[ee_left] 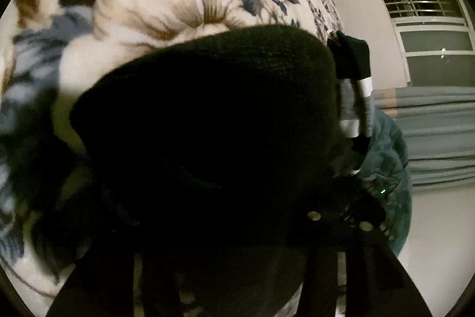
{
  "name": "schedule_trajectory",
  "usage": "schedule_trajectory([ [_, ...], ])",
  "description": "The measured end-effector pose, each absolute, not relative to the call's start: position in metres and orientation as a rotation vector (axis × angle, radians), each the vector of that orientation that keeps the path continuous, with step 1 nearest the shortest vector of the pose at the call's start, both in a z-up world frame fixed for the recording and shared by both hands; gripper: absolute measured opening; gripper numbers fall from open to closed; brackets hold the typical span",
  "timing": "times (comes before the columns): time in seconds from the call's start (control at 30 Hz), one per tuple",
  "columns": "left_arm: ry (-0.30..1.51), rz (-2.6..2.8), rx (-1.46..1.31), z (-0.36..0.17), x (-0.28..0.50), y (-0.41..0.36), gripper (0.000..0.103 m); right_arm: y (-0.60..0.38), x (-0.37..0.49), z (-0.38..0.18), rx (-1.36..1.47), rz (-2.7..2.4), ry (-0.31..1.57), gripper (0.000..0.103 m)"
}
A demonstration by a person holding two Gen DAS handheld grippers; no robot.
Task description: Fold small clothes
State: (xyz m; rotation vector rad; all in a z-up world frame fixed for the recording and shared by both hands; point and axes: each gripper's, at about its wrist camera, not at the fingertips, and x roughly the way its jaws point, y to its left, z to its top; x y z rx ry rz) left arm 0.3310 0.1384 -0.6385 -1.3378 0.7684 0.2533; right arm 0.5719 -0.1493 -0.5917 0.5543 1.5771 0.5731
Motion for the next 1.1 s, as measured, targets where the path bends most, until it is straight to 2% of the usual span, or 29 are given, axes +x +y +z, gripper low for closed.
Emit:
schedule_trajectory([
  [0.1, 0.781, 0.215, -1.364, -0.634, 0.332, 0.148, 0.035, -0.159, 0.555, -0.589, 0.642, 0.537, 1.549, 0.023],
  [0.2, 0.818, 0.184, -1.355, -0.625, 0.331, 0.164, 0.034, -0.167, 0.534, -0.581, 0.7, 0.497, 1.515, 0.021],
  [0.4, 0.964, 0.055, -1.181, -0.596, 0.336, 0.198, 0.033, -0.188, 0.452, -0.574, 0.843, 0.392, 1.523, 0.019],
  [0.67, 1.221, -0.171, -0.969, -0.598, 0.339, 0.223, 0.033, -0.193, 0.302, -0.562, 1.066, 0.225, 1.553, 0.019],
  [0.73, 1.273, -0.209, -0.954, -0.606, 0.339, 0.228, 0.034, -0.187, 0.276, -0.56, 1.105, 0.2, 1.559, 0.019],
  [0.77, 1.294, -0.219, -0.949, -0.609, 0.34, 0.23, 0.038, -0.184, 0.264, -0.56, 1.115, 0.189, 1.565, 0.019],
  [0.83, 1.319, -0.236, -0.958, -0.612, 0.34, 0.234, 0.041, -0.184, 0.259, -0.559, 1.097, 0.149, 1.562, 0.028],
  [0.87, 1.33, -0.226, -0.957, -0.608, 0.339, 0.236, 0.044, -0.186, 0.261, -0.557, 1.07, 0.124, 1.567, 0.04],
  [0.9, 1.331, -0.22, -0.96, -0.603, 0.336, 0.238, 0.052, -0.186, 0.262, -0.556, 1.03, 0.101, 1.588, 0.049],
  [0.97, 1.298, -0.211, -0.976, -0.591, 0.329, 0.245, 0.06, -0.192, 0.264, -0.543, 0.966, 0.065, 1.614, 0.058],
  [1.1, 1.25, -0.144, -1.017, -0.579, 0.321, 0.267, 0.063, -0.225, 0.274, -0.503, 0.873, 0.028, 1.595, 0.061],
])
